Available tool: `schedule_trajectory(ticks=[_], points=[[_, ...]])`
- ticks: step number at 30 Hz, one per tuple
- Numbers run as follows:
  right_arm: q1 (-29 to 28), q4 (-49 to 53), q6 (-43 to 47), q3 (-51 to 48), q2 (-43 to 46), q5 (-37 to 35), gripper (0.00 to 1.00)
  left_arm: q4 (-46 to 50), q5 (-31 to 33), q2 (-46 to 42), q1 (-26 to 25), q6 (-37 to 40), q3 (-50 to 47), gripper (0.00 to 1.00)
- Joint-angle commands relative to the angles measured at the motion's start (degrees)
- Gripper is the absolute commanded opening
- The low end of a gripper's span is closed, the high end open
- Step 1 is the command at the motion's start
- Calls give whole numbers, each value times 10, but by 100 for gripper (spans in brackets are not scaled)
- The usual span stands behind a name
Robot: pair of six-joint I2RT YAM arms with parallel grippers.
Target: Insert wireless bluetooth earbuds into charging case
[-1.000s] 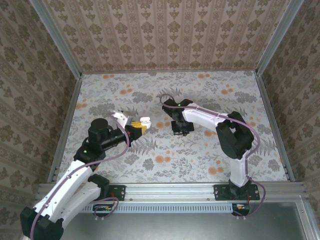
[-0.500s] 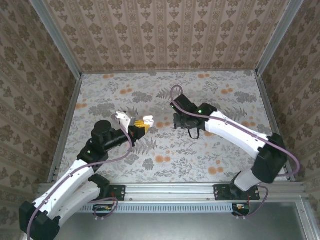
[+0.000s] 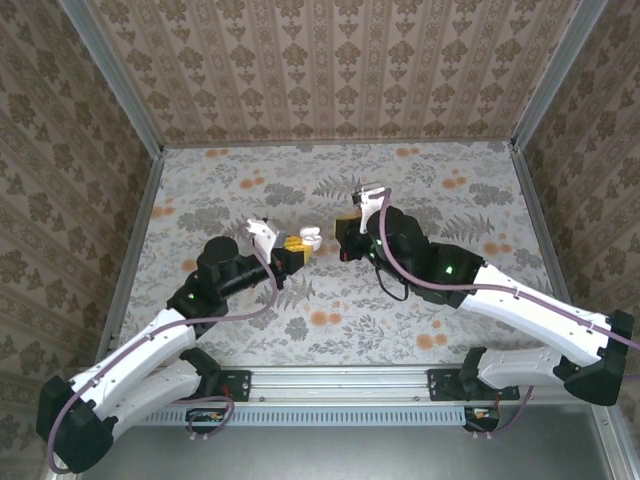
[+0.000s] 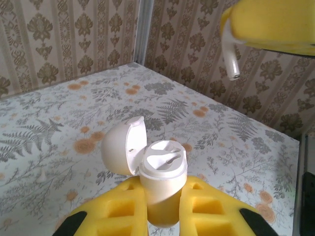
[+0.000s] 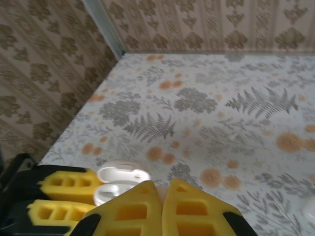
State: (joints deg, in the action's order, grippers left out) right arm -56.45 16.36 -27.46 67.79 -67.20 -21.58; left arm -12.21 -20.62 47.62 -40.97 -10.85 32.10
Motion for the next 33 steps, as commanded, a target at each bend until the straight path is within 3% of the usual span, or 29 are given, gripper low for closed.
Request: schedule_trajectory(ticks=[1,16,33], points=[[-6,-85,26,-17,14,15,5,-51,7,1,-11,7,8,0],[-28,-187,56,-70,34,72,2,-168,7,-8,-47,82,-39,0],[-38,-182,82,-85,34,46,2,-174,26,-28,-49,84,-49,0]])
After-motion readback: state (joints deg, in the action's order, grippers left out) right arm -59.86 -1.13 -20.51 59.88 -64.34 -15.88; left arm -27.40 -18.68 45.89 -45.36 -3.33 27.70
